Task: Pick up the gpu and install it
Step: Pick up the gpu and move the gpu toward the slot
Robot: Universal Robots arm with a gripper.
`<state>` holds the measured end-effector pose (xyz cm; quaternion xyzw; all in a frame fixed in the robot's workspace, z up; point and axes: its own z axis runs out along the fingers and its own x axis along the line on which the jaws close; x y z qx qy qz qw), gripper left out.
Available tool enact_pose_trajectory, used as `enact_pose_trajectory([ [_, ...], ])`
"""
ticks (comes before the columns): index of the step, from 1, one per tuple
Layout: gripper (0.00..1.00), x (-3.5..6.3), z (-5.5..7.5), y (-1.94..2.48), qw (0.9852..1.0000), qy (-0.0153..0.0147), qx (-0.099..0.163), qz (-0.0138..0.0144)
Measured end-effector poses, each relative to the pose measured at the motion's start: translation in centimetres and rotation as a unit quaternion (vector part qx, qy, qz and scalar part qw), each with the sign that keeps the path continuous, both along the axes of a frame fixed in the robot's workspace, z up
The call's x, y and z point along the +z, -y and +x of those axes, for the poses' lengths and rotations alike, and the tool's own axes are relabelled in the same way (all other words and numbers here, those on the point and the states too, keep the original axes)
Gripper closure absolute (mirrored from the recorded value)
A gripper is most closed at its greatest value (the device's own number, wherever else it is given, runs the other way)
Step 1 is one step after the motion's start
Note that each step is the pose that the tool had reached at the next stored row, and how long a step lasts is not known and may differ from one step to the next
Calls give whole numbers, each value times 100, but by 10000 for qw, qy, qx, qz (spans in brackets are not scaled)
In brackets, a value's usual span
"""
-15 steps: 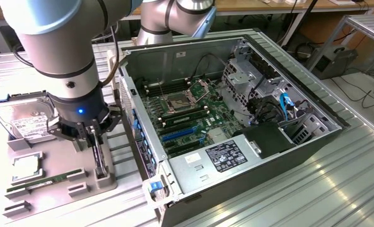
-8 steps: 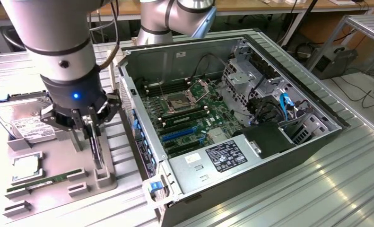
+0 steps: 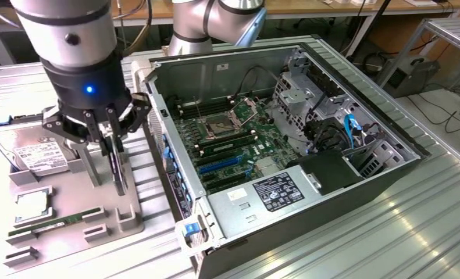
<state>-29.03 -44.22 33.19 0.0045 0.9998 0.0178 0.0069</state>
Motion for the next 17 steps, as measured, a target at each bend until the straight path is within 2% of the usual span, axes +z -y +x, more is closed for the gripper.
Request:
enact_pose_trajectory([
  [10,74,464,162,15,10000,-1,0,0],
  [13,74,602,261,39,10000,-1,-1,4],
  [17,74,785,428,92,10000,-8,0,18],
])
